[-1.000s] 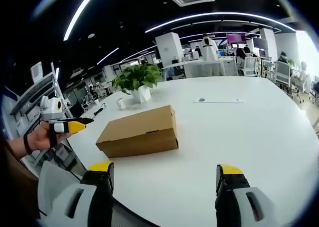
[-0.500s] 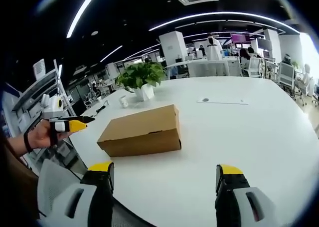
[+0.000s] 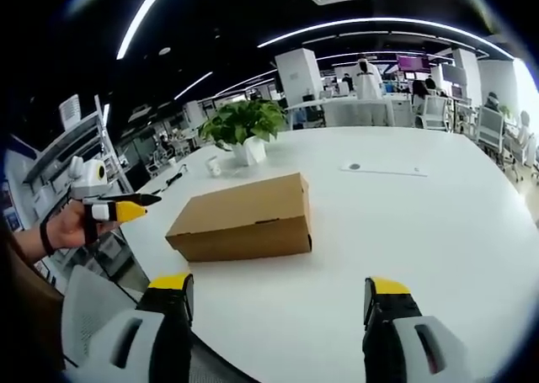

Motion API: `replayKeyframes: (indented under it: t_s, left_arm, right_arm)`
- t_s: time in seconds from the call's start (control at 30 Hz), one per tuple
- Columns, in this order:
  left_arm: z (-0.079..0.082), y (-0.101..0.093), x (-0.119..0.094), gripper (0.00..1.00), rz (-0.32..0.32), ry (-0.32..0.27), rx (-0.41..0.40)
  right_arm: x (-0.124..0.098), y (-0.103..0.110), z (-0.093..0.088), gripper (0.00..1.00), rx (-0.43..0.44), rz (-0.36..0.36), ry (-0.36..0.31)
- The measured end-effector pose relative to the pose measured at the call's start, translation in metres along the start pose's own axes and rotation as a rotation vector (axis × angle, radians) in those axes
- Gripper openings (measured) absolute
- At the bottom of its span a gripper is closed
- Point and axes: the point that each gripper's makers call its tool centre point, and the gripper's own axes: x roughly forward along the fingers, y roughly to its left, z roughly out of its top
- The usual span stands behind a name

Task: Operate the shoe box by opening the lid, removing the specified soft item, and placing it in the target area until the item is outside and the box remains undamaged.

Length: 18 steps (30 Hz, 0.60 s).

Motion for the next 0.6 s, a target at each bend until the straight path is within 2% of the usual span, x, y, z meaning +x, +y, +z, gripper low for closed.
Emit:
replayKeyframes:
  t_s: [0.37,0.6]
  left_arm:
    - [-0.007,0.012,-0.001,0.87,0.022,0.008,-0.015]
    - [-0.015,0.027,0.000,0.86,0.069,0.020,-0.039]
  right_arm:
    - [0.022,0.003,0.000,0.83,-0.050,0.039,0.036]
    - [0.043,0.008,0.007,0.82,-0.081,0.077,0.051]
